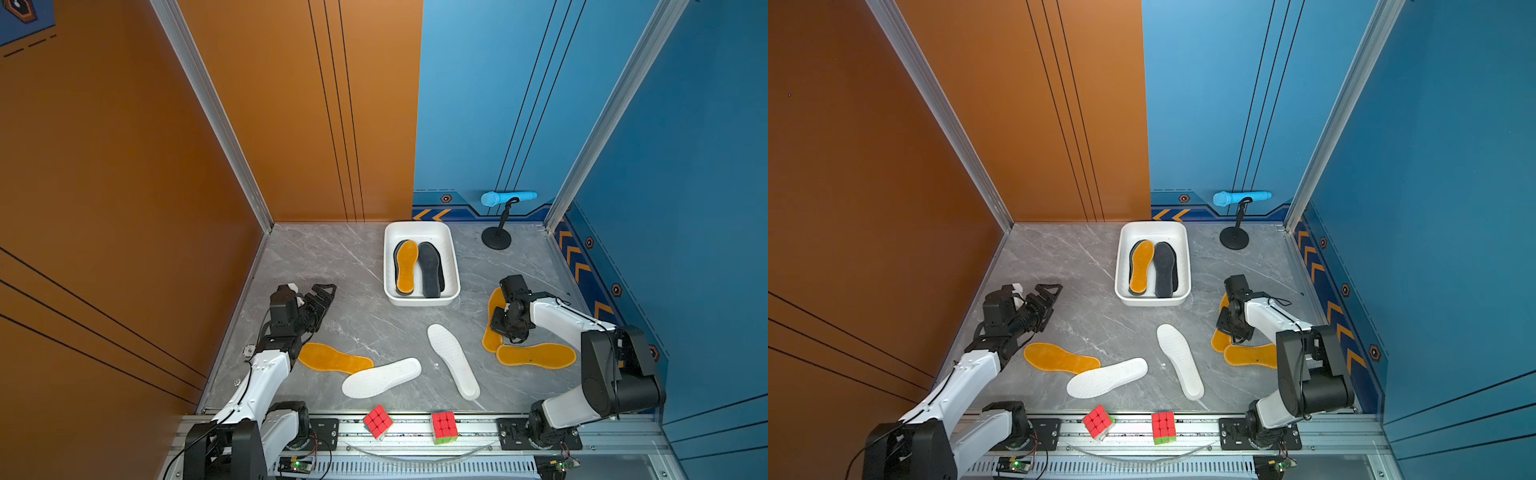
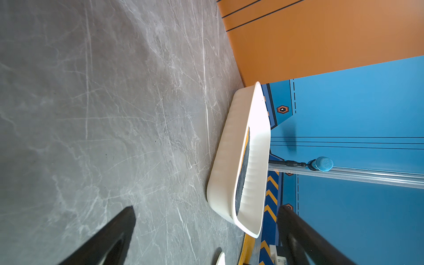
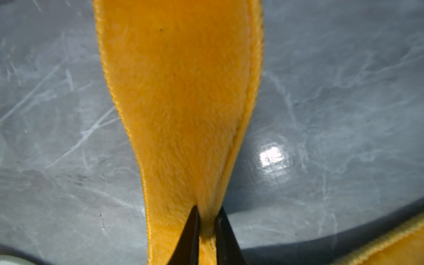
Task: Put the insoles into the storage box
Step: Pick up the insole from the center of the board, then place the insole in the storage box.
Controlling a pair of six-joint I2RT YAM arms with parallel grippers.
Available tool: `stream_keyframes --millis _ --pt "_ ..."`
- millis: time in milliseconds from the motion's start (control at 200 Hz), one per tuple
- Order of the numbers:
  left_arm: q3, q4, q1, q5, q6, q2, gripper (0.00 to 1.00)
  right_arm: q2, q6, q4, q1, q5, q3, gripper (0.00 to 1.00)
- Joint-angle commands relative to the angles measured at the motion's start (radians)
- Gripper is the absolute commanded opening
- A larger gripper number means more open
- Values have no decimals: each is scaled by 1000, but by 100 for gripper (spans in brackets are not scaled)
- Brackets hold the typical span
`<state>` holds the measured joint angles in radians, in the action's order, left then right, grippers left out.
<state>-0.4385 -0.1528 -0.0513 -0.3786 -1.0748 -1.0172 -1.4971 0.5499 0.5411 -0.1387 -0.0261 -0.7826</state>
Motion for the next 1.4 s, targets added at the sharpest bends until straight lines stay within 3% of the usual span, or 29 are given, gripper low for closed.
stream_keyframes --millis 0,145,546,736,1016,1206,1397 --pt "-25 22 5 15 6 16 98 60 -17 -80 -2 -5 37 9" --pt "-23 22 5 15 4 16 98 158 -48 -146 -1 0 71 0" --pt "-24 22 8 15 2 16 98 454 -195 -187 13 -19 76 0" --pt "-25 18 8 14 3 13 98 476 -230 -171 3 -110 -18 0" --pt "-16 12 9 9 0 15 98 279 -306 -78 -183 -70 -327 0" --pt "-10 12 5 10 -2 32 98 11 -322 24 -309 -10 -580 0" --pt "-14 41 -3 7 6 59 98 -260 -298 107 -326 -1 -761 0"
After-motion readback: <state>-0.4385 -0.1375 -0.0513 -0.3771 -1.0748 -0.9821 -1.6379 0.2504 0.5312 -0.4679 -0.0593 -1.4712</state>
